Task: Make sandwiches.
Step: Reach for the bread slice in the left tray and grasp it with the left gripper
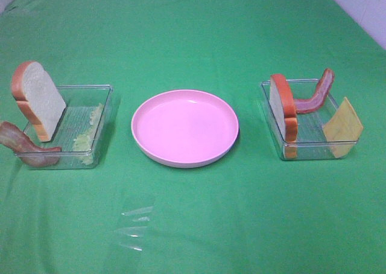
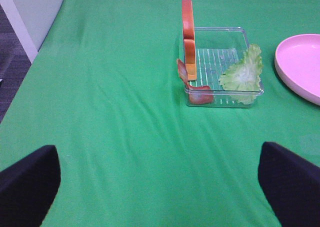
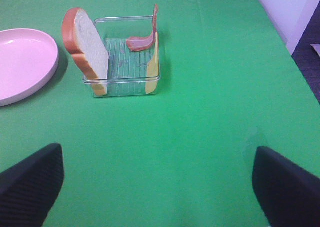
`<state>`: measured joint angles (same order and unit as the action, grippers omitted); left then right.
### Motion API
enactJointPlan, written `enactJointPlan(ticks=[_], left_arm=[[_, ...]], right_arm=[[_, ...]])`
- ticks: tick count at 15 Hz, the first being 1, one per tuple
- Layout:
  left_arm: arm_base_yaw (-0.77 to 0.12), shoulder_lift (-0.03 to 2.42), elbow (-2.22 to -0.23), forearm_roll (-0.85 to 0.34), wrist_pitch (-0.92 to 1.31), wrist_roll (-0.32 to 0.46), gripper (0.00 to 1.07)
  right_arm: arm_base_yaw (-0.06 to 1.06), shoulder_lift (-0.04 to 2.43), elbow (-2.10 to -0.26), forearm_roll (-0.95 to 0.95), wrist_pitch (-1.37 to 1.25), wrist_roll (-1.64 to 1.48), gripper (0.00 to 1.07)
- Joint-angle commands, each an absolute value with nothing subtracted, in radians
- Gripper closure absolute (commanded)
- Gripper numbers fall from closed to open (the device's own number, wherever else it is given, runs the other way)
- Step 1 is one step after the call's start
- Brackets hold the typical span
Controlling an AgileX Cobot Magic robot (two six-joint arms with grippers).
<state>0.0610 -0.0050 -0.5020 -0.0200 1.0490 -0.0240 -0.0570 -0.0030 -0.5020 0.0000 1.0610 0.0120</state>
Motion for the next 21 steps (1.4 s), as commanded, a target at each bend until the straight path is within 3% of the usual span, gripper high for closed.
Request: enactJointPlan(ticks=[1, 21], left_arm=[[0.06, -0.022, -0.501, -0.018, 1.034, -0.024, 0.04], [0.06, -0.022, -0.501, -0.018, 1.034, -0.024, 0.04]], right_arm=[[-0.063, -0.027, -0.5, -0.007, 1.059, 0.014, 0.08], [-0.063, -0.027, -0.5, -0.007, 1.059, 0.014, 0.08]])
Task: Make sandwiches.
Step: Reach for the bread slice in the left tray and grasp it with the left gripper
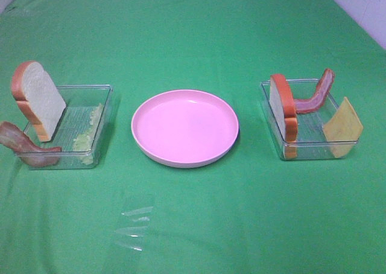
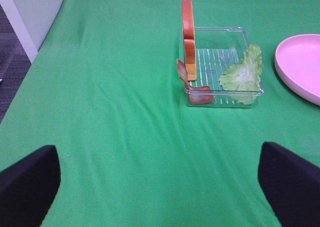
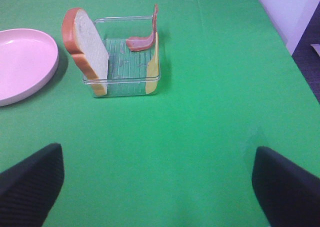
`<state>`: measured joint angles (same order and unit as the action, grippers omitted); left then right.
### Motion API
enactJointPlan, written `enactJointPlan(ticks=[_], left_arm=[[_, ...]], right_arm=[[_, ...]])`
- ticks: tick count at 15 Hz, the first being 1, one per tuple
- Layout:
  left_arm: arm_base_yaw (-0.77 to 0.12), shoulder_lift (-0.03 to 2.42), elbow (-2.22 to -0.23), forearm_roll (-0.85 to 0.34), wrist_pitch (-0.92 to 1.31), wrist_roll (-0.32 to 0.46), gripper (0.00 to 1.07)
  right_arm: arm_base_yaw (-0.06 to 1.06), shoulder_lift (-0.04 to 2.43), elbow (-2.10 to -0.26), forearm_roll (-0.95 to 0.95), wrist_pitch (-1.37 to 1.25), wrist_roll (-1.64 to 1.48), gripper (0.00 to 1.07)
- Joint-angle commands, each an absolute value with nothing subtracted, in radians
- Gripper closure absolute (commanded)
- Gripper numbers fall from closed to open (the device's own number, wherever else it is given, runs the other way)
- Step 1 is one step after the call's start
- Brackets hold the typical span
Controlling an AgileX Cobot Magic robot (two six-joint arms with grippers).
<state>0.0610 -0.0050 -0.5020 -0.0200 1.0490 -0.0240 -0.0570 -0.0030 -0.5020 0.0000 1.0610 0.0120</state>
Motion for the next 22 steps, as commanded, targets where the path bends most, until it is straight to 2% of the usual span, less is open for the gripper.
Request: enactJointPlan(ticks=[1, 9, 14, 17, 18, 22], left_arm=[[0.06, -0.022, -0.501, -0.009, 1.033, -0.021, 0.04], [0.06, 0.026, -0.535, -0.007, 1.052, -0.015, 0.04], [0.06, 0.553, -0.856, -0.019, 1.204, 0.007, 0.04], [0.06, 0.797, -1.038, -0.047, 1.25, 0.008, 0.04], [0.06, 0.95, -1.134, -0.051, 1.262, 0.029, 0.04], [0.06, 1.282, -1.319, -0.054, 1.274, 0.048, 0.04]], right_arm=[[-0.063, -0.027, -0.5, -0.007, 1.059, 0.014, 0.08], [-0.063, -0.027, -0.5, -0.007, 1.059, 0.014, 0.08], [-0.063, -0.027, -0.5, -0.007, 1.059, 0.014, 0.08], [-0.063, -0.027, -0.5, -0.007, 1.059, 0.014, 0.08], [-0.063, -0.027, -0.5, -0.007, 1.059, 0.014, 0.08], [-0.063, -0.027, -0.5, -0.007, 1.059, 0.014, 0.08]])
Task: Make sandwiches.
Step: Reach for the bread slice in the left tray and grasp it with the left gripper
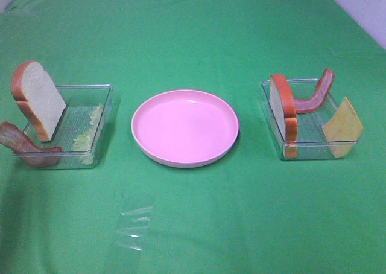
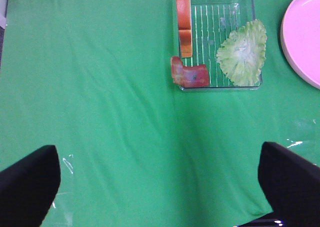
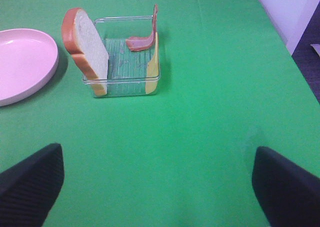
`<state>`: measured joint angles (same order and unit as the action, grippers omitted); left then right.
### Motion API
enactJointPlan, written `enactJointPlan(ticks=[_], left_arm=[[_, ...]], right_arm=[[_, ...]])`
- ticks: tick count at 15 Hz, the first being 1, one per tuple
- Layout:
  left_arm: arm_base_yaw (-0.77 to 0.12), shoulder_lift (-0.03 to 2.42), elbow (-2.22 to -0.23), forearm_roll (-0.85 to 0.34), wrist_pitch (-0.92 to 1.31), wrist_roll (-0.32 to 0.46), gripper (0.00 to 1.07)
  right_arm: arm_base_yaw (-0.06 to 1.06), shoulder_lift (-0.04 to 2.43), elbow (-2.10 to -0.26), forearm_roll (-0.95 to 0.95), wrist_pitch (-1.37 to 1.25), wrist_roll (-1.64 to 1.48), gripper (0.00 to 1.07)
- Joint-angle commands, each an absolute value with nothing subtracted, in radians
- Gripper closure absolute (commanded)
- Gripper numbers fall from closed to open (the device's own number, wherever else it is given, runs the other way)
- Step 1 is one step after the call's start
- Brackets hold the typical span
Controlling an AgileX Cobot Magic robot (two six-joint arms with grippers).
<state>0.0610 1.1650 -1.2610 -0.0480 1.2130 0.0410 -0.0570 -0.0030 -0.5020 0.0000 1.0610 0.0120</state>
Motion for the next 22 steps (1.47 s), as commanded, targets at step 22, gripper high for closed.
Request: enactJointPlan(ticks=[22], left_arm=[[-0.045, 2.196, -1.828, -0.083, 1.173, 0.043, 0.08]], right_arm=[[-0.063, -0.027, -0.5, -0.007, 1.059, 0.014, 0.08]])
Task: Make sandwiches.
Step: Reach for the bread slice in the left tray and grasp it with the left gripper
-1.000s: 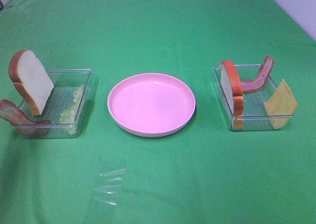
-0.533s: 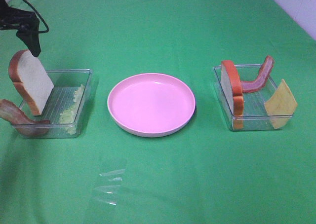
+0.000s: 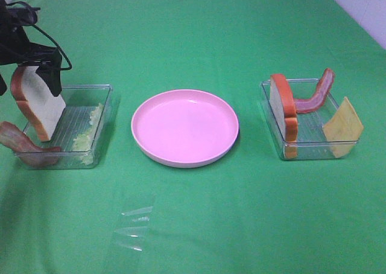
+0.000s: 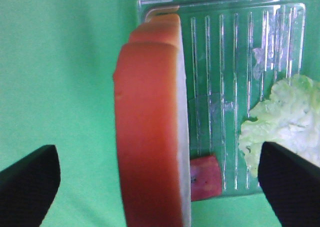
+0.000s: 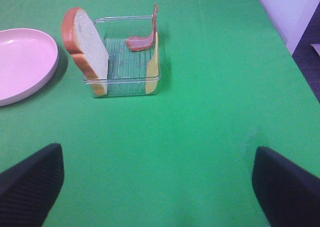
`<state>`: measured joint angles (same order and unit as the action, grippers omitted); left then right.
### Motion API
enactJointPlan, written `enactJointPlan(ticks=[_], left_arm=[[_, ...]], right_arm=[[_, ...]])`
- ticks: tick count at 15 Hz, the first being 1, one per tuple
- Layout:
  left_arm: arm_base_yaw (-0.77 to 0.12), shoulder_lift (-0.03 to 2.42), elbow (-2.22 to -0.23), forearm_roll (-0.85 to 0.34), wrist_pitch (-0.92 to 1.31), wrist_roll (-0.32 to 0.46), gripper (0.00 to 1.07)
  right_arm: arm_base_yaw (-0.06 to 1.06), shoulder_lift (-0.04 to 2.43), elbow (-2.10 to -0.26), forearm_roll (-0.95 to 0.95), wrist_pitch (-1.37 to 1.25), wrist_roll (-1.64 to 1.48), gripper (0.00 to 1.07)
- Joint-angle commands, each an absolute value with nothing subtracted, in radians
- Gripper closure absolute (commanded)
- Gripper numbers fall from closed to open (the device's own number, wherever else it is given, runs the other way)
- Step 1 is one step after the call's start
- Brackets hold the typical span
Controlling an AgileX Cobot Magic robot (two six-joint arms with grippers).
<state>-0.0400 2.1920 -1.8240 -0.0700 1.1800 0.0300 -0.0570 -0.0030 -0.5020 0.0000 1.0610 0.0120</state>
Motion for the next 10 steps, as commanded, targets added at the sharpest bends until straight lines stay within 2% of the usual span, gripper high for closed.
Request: enactJointPlan(ticks=[1, 2, 3, 6, 10], left_arm=[[-0.045, 2.197, -1.828, -0.083, 1.176, 0.053, 0.11], [-0.045, 2.198, -1.828, -0.091, 1.185, 0.054, 0.29], [-0.045, 2.198, -1.828, -0.096, 1.185, 0.036, 0.37], [-0.045, 2.198, -1.828, -0.106, 1.185, 0.0, 0.39], [-0.045, 2.198, -1.828, -0.104, 1.163, 0.027, 0.39]], right_arm=[[-0.063, -0.027, -0.5, -0.007, 1.059, 0.014, 0.08], [-0.063, -0.027, -0.5, -0.007, 1.059, 0.014, 0.08], [-0.063, -0.027, -0.5, -0.007, 1.059, 0.014, 0.08], [-0.063, -0.027, -0.5, -0.007, 1.059, 0.014, 0.08], [-0.063, -0.027, -0.5, -0.007, 1.059, 0.014, 0.08]])
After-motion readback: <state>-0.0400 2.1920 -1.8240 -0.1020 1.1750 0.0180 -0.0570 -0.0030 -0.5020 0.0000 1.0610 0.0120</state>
